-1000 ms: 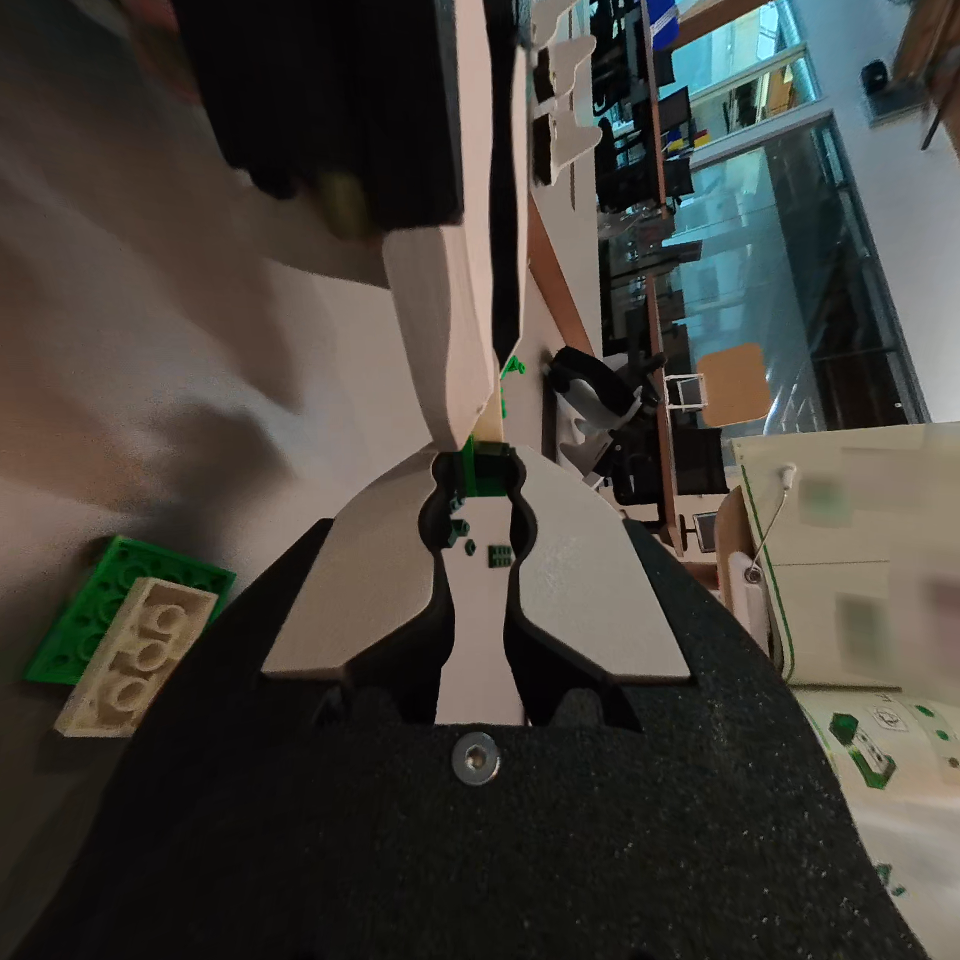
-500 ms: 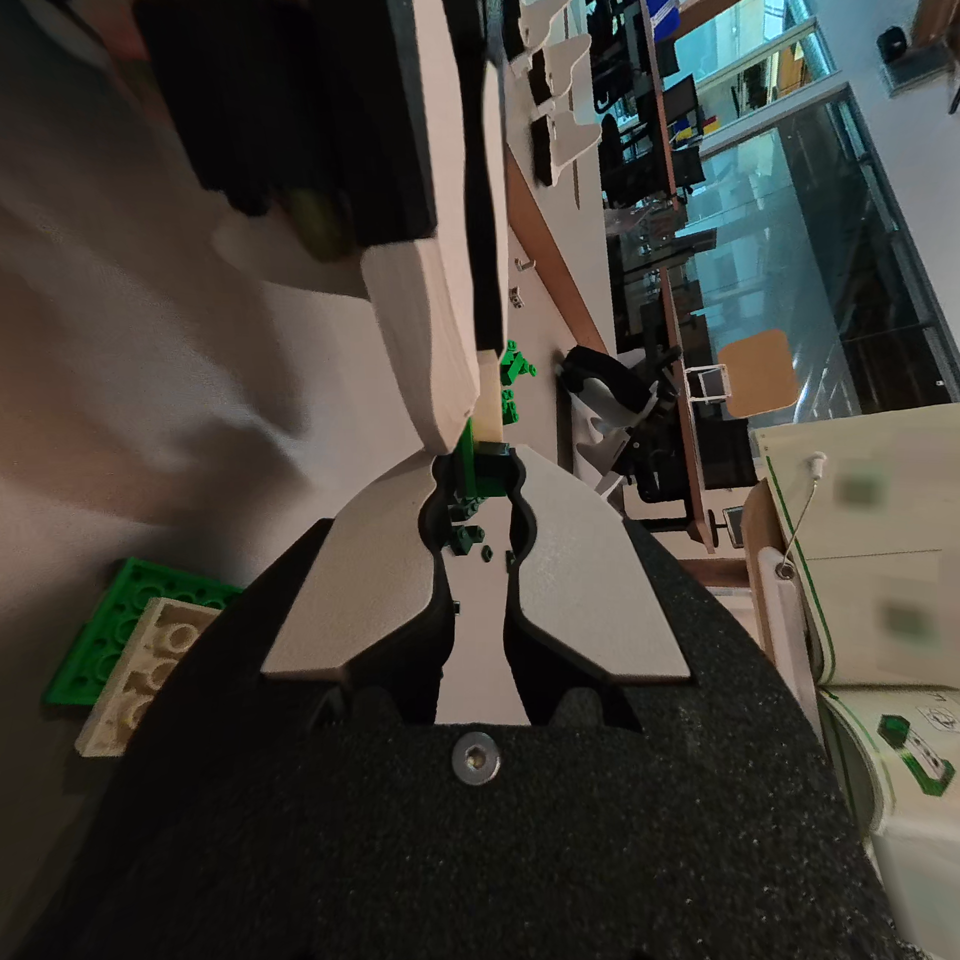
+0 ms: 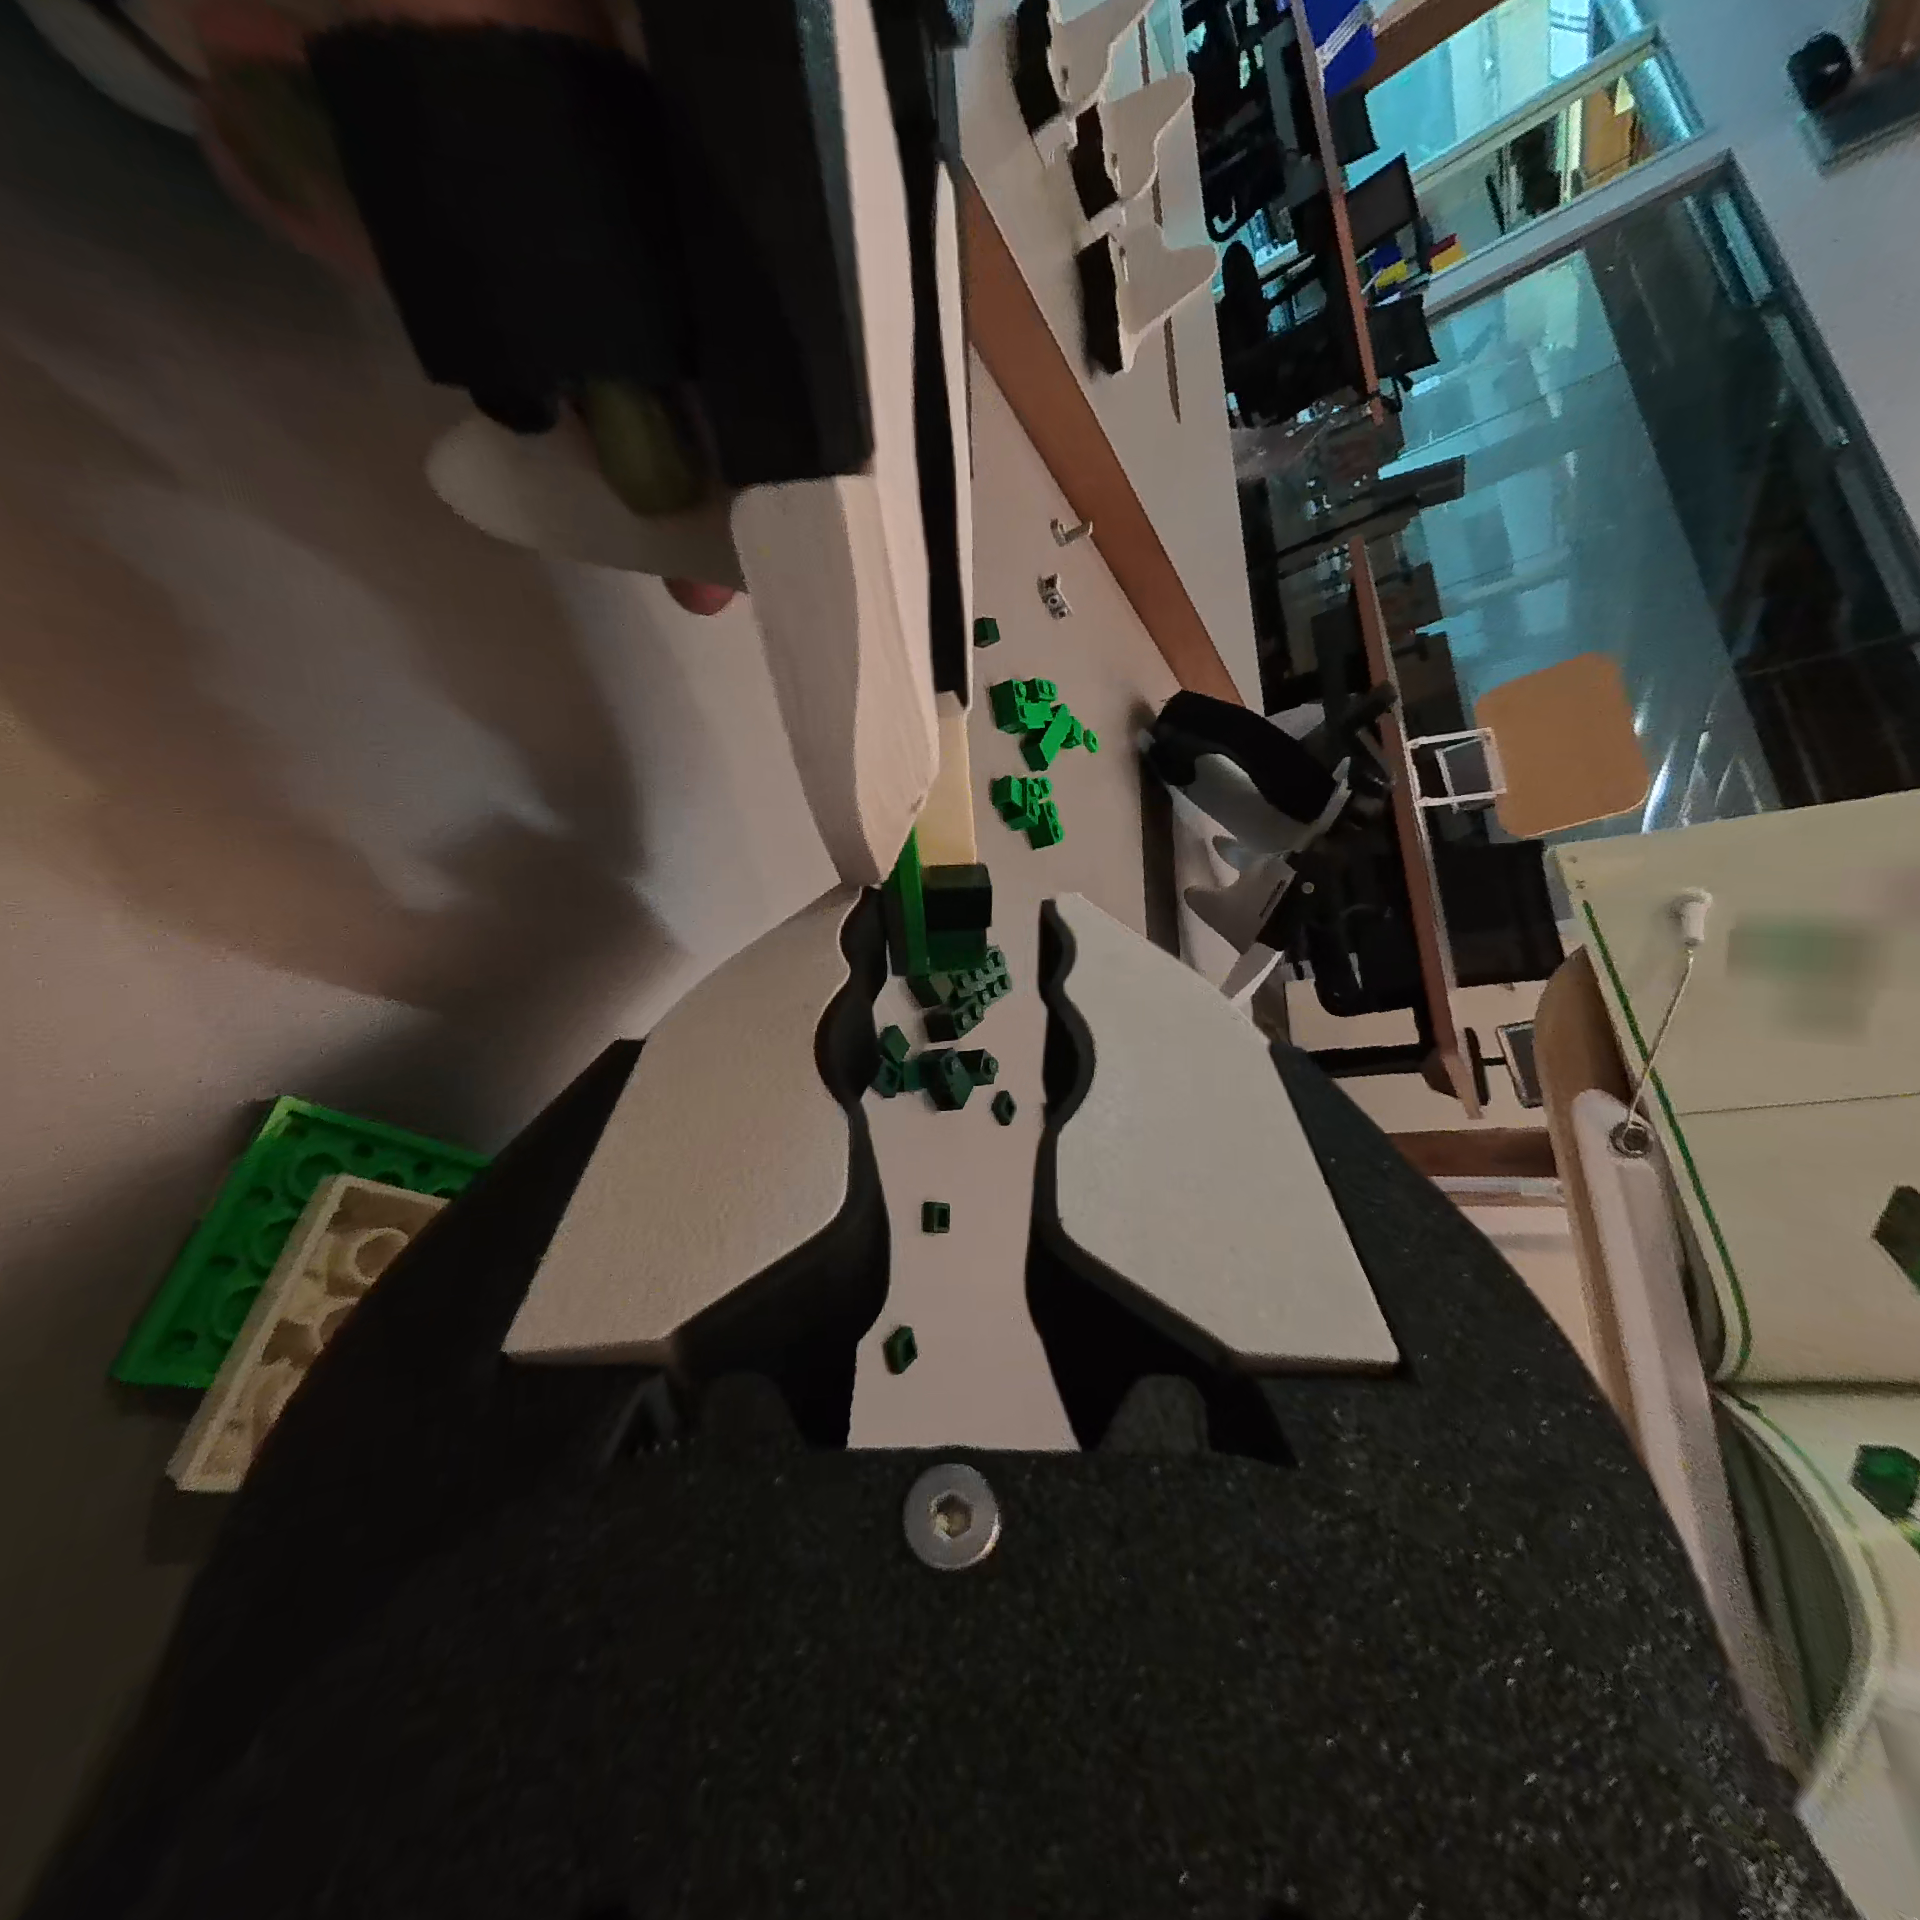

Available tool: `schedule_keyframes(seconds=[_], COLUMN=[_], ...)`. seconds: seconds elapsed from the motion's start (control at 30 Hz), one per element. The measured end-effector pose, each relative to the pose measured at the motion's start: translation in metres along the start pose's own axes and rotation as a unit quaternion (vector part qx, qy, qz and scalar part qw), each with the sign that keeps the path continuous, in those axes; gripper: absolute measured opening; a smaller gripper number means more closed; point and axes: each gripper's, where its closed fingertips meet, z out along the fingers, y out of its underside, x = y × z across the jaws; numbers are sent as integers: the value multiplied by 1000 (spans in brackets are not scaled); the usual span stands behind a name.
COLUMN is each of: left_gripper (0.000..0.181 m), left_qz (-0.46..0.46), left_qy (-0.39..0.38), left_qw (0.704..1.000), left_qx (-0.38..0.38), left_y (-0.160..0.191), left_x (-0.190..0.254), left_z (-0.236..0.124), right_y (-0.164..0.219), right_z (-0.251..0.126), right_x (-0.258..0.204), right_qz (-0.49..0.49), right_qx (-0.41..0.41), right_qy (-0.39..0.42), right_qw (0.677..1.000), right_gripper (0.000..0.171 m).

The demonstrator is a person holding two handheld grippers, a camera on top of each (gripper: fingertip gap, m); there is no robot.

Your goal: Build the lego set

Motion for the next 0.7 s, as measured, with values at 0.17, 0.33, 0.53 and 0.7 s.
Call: schedule_keyframes(seconds=[0.17,0.33,0.53,0.7], left_gripper=[34,34,34,33], left_qz=[-3,-8,-3,7], left_qy=[-2,3,16,16], left_qw=[1000,1000,1000,999], left_qx=[-4,-10,-19,-44], left_y=[1,3,5,14], left_x=[-2,-1,4,5], left_z=[0,0,1,5], right_y=[-3,-3,-3,1], right_z=[-2,-3,-9,-9], right_x=[-3,-7,-9,-14], right_qz=[-29,-64,-75,-127], right_qx=[10,8,17,-9], right_qy=[2,0,-26,-44], right_qw=[1000,998,997,991], right_gripper=[23,18,17,17])
